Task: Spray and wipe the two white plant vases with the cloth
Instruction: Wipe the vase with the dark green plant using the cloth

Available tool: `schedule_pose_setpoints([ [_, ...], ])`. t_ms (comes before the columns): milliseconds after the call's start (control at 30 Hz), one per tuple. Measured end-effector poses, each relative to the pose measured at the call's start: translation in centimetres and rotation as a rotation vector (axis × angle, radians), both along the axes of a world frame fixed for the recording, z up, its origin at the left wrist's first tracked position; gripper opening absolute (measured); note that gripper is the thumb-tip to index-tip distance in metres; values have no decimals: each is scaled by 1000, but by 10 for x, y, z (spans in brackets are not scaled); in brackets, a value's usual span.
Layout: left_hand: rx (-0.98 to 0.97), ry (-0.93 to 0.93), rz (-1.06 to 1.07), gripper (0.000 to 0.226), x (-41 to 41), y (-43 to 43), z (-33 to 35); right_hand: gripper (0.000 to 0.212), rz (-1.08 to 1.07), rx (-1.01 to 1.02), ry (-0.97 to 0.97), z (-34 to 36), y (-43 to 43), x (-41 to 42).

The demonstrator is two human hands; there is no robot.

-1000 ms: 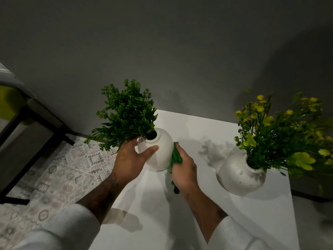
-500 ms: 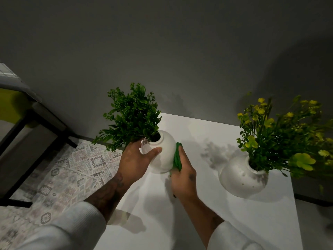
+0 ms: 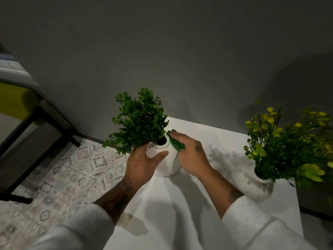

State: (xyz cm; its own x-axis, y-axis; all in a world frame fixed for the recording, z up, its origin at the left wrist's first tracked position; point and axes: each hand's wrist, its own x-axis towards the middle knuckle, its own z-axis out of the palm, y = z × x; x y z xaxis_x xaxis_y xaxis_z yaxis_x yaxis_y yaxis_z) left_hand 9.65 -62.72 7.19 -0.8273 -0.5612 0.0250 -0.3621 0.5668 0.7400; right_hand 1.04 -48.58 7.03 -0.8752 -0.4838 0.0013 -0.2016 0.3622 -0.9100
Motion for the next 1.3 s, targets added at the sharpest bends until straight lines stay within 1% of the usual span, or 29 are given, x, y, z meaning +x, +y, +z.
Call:
schedule_pose_setpoints([
  [100, -15, 10, -2, 51, 0, -1, 0, 69, -9, -19, 163, -2, 2, 20],
  [167, -24, 22, -11, 51, 1, 0, 0, 68, -35, -25, 219, -9, 10, 37],
  [267, -50, 38, -24, 52, 0, 1, 1, 70, -13, -27, 249, -14, 17, 49],
  [433, -53, 4, -15, 52, 0, 1, 3, 68, -43, -72, 200, -4, 5, 27],
  [533, -60, 0, -32, 54, 0, 1, 5, 63, 17, -51, 337, -3, 5, 29],
  [600, -56, 10, -65, 47, 0, 0, 5, 58, 60, -8, 461, -4, 7, 37],
  [667, -82, 31, -83, 30, -1, 1, 5, 51, 83, 16, 570, -3, 6, 40],
  [733, -111, 37, -70, 20, 0, 1, 5, 47, 108, 47, 630, 1, 2, 42],
  [900, -152, 63, -84, 14, 0, 1, 7, 47, 180, 118, 652, 10, 3, 36],
  [1033, -114, 49, -79, 22, -1, 0, 8, 51, 209, 104, 647, 17, 10, 19],
  [1133, -107, 61, -59, 24, -1, 2, 10, 51, 202, 89, 652, 20, 7, 13],
  [1200, -113, 74, -67, 21, 0, 2, 9, 50, 177, 93, 668, 18, 5, 15],
  [1300, -188, 120, -60, 13, 0, 1, 4, 45, 174, 76, 687, 15, -1, 30],
])
